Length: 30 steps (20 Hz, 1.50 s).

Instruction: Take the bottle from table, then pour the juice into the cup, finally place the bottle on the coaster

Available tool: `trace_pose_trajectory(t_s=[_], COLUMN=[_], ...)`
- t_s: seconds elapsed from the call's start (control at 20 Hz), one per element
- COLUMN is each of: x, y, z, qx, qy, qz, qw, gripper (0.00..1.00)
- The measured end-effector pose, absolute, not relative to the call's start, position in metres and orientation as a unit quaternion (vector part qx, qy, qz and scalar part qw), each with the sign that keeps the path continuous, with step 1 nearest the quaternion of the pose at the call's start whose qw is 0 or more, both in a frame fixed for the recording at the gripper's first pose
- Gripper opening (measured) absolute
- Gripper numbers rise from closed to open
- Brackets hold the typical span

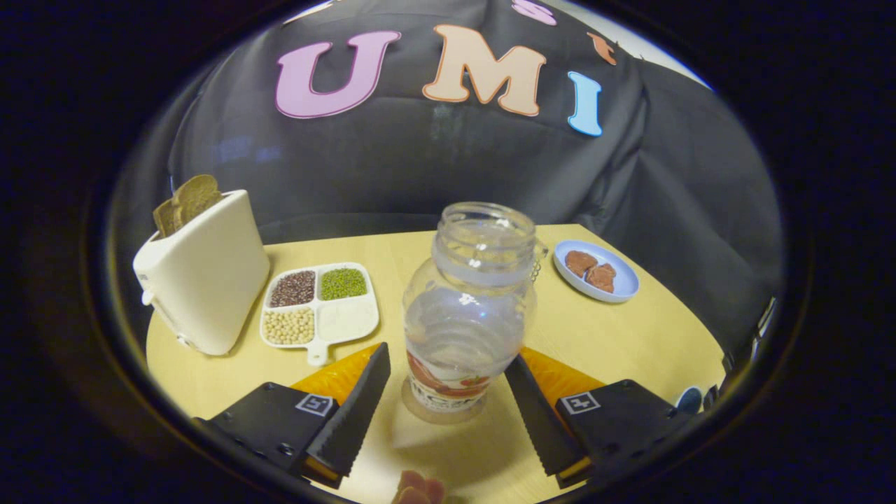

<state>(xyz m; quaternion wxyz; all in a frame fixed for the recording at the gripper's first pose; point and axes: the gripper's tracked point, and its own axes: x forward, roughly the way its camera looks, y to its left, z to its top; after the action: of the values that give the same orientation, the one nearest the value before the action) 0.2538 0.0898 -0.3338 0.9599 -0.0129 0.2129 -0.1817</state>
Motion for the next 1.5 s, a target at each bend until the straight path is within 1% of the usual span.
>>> trace_pose_trajectory(t_s=[0.2,0.35,0.55,0.75,0.95,1.15,1.5], x=[0.226,0.206,0.177,0.157,0.143,0.13,0.105], y=[0.094,0.086,0.076,0.063,0.045,0.031,0.016], z=[-0.291,-0.244,-0.18,-0.129,-0.08,-0.051,-0.04], qx=[0.003,-0.001,-0.007,-0.021,-0.019,0.003,0.01], qy=[0.196,0.172,0.135,0.116,0.097,0.086,0.097], qz=[-0.159,-0.146,-0.108,-0.066,-0.044,-0.029,-0.023], qw=[0.968,0.974,0.985,0.991,0.994,0.996,0.995], gripper=[1.0,1.0,1.0,1.0,1.0,1.0,1.0])
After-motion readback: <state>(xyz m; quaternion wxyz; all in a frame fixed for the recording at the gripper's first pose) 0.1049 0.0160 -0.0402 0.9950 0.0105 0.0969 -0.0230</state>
